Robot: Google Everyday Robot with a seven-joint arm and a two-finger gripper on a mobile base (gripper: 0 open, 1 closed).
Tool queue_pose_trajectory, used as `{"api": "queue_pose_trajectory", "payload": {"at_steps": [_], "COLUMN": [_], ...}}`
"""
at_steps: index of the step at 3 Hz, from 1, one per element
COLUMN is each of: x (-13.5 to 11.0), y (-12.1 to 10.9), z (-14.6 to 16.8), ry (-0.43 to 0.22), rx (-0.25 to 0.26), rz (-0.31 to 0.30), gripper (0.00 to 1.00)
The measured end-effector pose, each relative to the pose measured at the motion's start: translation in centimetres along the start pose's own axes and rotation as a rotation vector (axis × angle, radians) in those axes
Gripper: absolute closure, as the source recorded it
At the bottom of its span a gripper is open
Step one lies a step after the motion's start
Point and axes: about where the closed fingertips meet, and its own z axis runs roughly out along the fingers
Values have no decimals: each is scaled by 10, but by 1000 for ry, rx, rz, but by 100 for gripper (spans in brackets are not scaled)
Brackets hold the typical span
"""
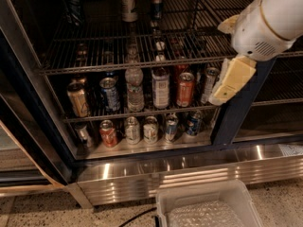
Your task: Pick 7up can from top shelf of fridge
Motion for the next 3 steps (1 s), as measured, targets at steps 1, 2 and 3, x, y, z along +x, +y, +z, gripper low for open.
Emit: {"api": "queue_pose_trajectory", "payload": {"at_steps": [1,2,3], "x": [-22,-47,-47], "y": [-12,-19,-19], "z": [16,26,26], "ry": [-75,-166,-166], "rx": [26,26,26], "rz": [15,29,29], "gripper": [0,0,0]}}
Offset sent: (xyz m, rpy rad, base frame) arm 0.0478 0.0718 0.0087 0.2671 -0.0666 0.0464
